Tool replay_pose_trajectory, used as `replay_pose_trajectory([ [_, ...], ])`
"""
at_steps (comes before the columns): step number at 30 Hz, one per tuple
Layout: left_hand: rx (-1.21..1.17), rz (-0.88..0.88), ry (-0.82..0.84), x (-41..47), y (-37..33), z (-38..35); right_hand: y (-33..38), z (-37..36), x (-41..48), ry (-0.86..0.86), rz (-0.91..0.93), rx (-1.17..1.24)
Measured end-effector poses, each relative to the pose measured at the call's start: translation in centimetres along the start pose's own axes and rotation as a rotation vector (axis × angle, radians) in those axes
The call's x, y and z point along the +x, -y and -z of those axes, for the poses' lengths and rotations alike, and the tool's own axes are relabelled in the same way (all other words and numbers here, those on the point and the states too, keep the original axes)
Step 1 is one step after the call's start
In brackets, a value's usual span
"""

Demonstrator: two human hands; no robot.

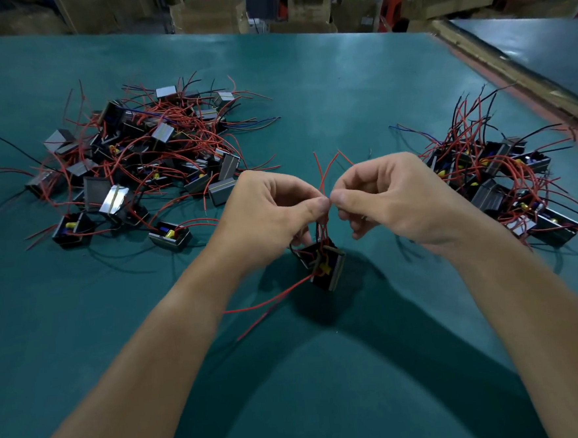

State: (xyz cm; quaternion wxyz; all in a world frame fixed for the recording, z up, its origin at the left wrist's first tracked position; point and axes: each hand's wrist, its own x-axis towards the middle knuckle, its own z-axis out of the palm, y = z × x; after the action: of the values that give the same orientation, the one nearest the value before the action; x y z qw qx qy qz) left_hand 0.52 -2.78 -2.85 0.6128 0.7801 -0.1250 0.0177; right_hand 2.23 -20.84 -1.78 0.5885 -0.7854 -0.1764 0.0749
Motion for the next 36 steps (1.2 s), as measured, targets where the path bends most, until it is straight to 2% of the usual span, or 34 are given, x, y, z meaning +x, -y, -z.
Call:
replay_pose_trajectory([
  [5,-0.198,0.262,0.163,0.0,-0.3,0.9,-0.2,0.2,0.0,0.007,0.231,-0.145],
  [10,-0.255,0.321,0.256,-0.1,-0.3,1.1,-0.3,0.6,-0.2,0.061,0.248,-0.213],
  [15,-0.249,0.263,0.217,-0.3,-0.1,0.8,-0.2,0.4,-0.2,0.069,0.219,-0.313],
  [19,-0.100,0.115,0.077,-0.4,-0.3,-0.1,-0.2,0.1,0.0,0.016,0.106,-0.327],
  [25,0.383,-0.388,-0.205,-0.8,0.2,-1.1,0.4,0.1,0.1,0.067,-0.218,0.133],
  [28,0.542,-0.578,-0.276,-0.8,0.2,-1.0,0.5,0.0,0.2,0.080,-0.358,0.315],
  [31,0.503,-0.547,-0.286,-0.6,0.3,-1.0,0.4,-0.1,0.2,0.077,-0.376,0.399],
  [36,0.250,-0.256,-0.188,-0.3,0.4,-0.9,0.5,0.3,0.4,0.064,-0.378,0.369],
])
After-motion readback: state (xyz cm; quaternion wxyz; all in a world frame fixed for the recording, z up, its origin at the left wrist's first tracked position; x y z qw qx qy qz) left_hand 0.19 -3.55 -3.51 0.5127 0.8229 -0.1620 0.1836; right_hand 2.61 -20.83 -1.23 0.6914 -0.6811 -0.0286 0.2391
